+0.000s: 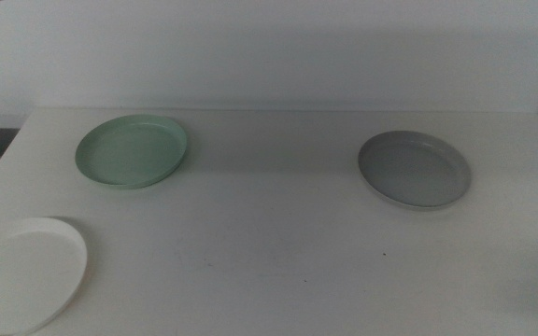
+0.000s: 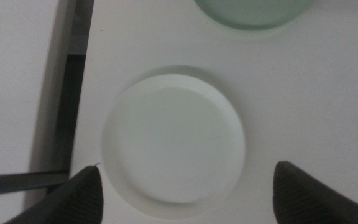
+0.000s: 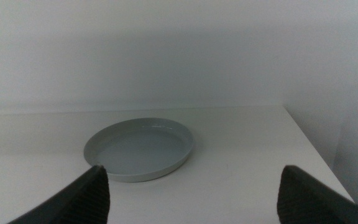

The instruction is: Stack the three bowls on top of each other.

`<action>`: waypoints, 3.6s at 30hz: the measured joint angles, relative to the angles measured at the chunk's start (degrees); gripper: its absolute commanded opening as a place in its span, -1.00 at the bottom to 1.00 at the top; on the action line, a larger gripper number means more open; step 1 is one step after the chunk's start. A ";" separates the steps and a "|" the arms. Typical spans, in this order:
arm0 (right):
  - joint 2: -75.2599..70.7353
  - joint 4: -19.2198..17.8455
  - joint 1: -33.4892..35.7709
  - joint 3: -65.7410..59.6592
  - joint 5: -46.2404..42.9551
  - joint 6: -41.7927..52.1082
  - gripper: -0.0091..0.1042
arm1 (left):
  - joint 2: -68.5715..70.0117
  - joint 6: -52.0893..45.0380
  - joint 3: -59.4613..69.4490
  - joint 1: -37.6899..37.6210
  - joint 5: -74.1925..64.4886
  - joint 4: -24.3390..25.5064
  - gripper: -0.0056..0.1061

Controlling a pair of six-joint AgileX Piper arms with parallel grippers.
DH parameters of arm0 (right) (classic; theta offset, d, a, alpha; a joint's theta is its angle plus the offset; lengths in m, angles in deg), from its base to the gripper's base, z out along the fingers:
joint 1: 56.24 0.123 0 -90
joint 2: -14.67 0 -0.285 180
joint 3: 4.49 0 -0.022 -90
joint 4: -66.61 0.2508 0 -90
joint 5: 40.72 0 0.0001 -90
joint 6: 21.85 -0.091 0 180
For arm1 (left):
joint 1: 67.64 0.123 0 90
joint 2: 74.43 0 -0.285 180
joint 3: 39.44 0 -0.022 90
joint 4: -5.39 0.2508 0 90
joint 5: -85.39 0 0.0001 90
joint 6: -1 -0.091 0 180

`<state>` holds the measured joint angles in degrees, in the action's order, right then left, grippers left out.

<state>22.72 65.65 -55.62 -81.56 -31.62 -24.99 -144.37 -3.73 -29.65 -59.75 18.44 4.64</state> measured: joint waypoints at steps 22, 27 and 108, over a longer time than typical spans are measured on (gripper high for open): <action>0.00 0.00 0.00 0.00 0.00 0.00 0.63 | -36.57 -21.74 -8.65 14.89 0.76 -4.79 0.78; 0.00 0.00 0.00 0.00 0.00 0.00 0.63 | -44.31 -22.25 -8.65 14.89 0.99 -4.91 0.78; 0.00 0.00 0.00 0.00 0.00 0.00 0.63 | -60.72 0.84 -31.40 -25.02 -2.89 -20.86 -0.93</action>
<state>22.72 65.65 -55.62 -81.56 -31.62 -24.99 -205.08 -2.89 -61.05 -84.76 15.55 -16.21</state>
